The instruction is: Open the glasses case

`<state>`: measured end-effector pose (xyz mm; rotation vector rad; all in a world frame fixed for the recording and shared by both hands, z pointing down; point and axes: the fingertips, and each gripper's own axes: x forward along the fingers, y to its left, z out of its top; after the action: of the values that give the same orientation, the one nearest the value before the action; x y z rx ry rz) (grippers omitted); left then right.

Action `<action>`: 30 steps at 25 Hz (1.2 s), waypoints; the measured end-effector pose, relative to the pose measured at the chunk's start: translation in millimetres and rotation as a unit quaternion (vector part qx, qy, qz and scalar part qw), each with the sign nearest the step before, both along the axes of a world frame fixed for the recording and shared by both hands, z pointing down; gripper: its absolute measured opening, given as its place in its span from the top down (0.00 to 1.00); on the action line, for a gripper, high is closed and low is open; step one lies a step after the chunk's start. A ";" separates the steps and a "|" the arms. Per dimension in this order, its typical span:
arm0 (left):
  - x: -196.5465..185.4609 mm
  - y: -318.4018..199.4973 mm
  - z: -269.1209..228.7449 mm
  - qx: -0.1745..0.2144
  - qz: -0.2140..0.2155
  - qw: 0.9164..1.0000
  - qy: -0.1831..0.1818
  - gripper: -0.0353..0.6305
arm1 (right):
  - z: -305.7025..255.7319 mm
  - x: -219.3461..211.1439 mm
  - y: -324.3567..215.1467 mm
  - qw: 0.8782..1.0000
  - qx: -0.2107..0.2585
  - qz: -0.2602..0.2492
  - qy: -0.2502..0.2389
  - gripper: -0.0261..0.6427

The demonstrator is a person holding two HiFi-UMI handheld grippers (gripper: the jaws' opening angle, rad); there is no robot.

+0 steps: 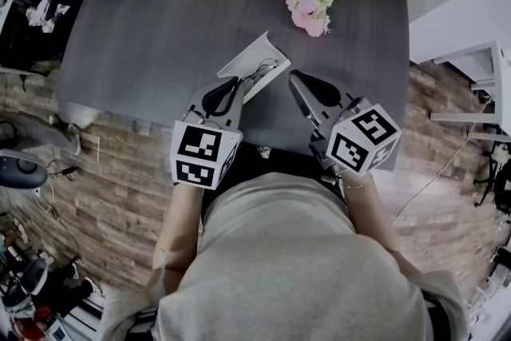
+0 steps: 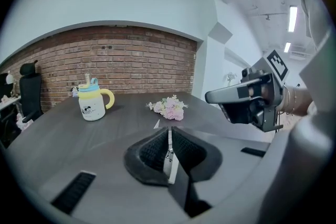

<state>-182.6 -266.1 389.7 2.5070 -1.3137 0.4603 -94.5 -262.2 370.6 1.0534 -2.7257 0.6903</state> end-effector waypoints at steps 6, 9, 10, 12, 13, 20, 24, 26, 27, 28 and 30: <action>3.9 11.1 3.1 -0.011 0.000 1.000 0.020 0.89 | 8.3 -13.3 12.0 0.999 -0.011 -0.029 0.012 0.95; 2.8 13.1 6.1 -0.016 0.003 1.000 0.021 0.89 | 10.7 -18.7 16.1 0.999 -0.015 -0.035 0.016 0.95; 1.7 13.6 6.8 -0.018 0.002 1.000 0.021 0.89 | 11.8 -20.2 17.4 0.999 -0.015 -0.036 0.014 0.95; 0.3 14.9 8.4 -0.024 0.001 0.999 0.026 0.89 | 14.9 -22.3 20.3 0.999 -0.017 -0.038 0.013 0.95; 0.3 15.6 9.5 -0.027 0.001 0.999 0.029 0.89 | 16.6 -22.7 21.8 0.999 -0.020 -0.038 0.016 0.95; 1.8 24.1 22.5 -0.051 0.000 0.998 0.031 0.89 | 28.1 -16.3 30.6 0.998 -0.037 -0.032 0.032 0.95; 3.0 27.3 33.0 -0.063 0.006 0.998 0.019 0.89 | 34.5 -14.9 31.2 0.998 -0.039 -0.036 0.041 0.95; 2.8 27.1 36.8 -0.067 0.007 0.998 0.014 0.89 | 36.6 -14.9 31.3 0.997 -0.046 -0.036 0.047 0.95; 2.8 27.3 37.8 -0.069 0.007 0.997 0.014 0.89 | 37.1 -14.7 31.4 0.997 -0.050 -0.034 0.047 0.95; 3.1 27.8 38.5 -0.071 0.009 0.997 0.014 0.89 | 37.9 -14.5 31.4 0.997 -0.052 -0.032 0.047 0.95; 3.8 29.2 39.7 -0.075 0.014 0.997 0.012 0.89 | 40.5 -14.5 31.0 0.997 -0.055 -0.031 0.048 0.95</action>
<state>-178.8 -236.9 429.5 2.4030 -1.1904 0.5124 -109.0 -231.1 411.1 0.9478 -2.5949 0.7517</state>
